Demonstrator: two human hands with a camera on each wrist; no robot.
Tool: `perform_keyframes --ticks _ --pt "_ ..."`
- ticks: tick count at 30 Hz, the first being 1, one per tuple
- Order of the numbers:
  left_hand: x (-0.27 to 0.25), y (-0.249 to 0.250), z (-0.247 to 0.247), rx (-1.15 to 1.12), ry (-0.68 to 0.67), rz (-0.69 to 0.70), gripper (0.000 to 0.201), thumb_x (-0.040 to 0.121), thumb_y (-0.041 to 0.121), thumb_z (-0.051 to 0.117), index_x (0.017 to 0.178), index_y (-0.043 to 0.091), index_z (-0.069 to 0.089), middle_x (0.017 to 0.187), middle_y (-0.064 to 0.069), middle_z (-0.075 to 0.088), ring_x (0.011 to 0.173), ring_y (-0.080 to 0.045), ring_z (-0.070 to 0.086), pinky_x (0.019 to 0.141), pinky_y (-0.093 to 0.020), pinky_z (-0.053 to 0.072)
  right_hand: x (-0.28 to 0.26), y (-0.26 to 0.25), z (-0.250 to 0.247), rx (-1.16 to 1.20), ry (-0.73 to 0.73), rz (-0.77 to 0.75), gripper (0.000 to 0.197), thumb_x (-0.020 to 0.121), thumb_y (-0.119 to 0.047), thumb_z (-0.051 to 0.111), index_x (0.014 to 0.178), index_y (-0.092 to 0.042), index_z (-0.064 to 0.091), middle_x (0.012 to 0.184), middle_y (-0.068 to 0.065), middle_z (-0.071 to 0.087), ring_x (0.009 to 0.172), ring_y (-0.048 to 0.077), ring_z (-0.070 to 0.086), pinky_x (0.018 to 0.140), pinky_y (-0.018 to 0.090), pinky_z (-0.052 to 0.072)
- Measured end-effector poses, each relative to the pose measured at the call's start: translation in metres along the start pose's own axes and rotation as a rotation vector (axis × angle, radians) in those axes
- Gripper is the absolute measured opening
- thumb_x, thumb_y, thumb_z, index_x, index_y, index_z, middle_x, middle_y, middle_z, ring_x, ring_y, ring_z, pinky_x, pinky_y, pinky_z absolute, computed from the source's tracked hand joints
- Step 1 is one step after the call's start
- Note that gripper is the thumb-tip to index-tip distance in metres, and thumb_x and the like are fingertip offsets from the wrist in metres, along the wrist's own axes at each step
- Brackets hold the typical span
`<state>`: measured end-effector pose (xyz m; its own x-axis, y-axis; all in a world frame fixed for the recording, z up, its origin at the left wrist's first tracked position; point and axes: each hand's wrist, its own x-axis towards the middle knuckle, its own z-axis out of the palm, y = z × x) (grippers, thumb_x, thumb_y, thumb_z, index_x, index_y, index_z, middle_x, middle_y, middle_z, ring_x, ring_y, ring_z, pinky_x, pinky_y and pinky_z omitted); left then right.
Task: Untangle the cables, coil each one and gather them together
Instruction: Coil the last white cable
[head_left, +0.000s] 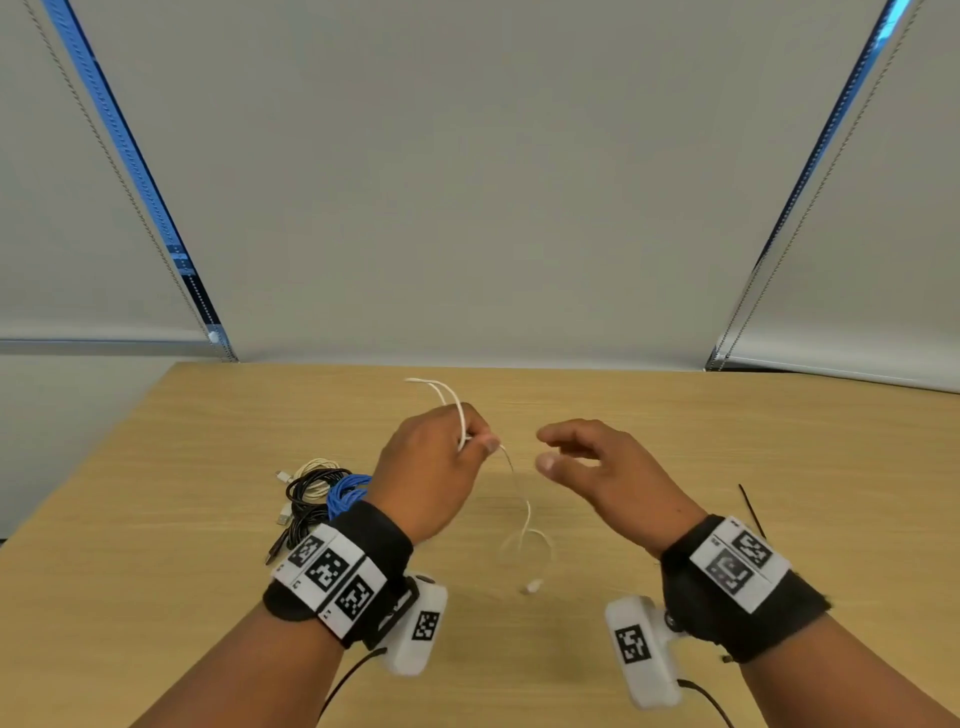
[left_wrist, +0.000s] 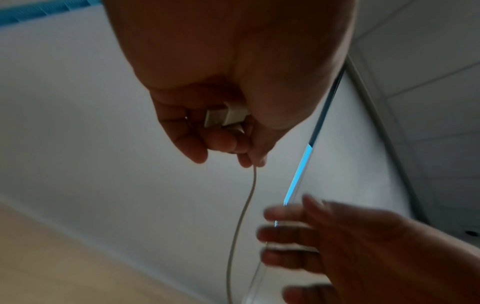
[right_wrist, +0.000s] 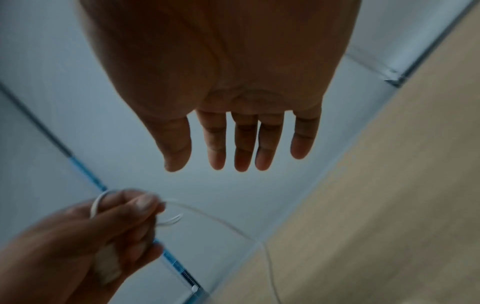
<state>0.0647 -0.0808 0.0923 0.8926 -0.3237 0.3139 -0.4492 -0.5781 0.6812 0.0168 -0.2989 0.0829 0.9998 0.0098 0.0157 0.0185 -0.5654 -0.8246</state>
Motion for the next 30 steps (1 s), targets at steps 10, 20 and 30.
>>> perform_keyframes --ticks 10,20,30 --pt "0.012 -0.007 -0.027 -0.088 0.154 -0.062 0.017 0.095 0.028 0.066 0.079 0.027 0.069 0.073 0.012 0.065 0.072 -0.002 0.058 0.063 -0.026 0.043 -0.001 0.000 -0.006 -0.158 -0.189 -0.036 0.020 0.098 -0.030 0.058 0.082 -0.025 0.068 0.083 -0.002 0.071 0.079 0.019 0.064 0.077 0.037 0.051" --pt "0.024 -0.040 -0.074 -0.069 0.378 -0.175 0.020 0.095 0.027 0.065 0.075 0.029 0.065 0.062 0.012 0.060 0.056 -0.002 0.052 0.055 -0.025 0.038 -0.010 0.047 -0.029 -0.155 -0.262 0.102 0.023 0.099 -0.026 0.059 0.079 -0.024 0.070 0.083 -0.004 0.073 0.069 -0.002 0.060 0.064 0.010 0.042" --pt "0.031 -0.045 -0.062 0.051 0.033 -0.274 0.036 0.097 0.049 0.057 0.122 0.023 0.064 0.104 0.010 0.071 0.078 -0.003 0.072 0.076 -0.033 0.055 -0.016 0.067 -0.028 0.415 -0.138 0.346 0.019 0.102 -0.016 0.055 0.095 -0.005 0.068 0.087 0.015 0.074 0.065 0.021 0.068 0.064 0.033 0.052"
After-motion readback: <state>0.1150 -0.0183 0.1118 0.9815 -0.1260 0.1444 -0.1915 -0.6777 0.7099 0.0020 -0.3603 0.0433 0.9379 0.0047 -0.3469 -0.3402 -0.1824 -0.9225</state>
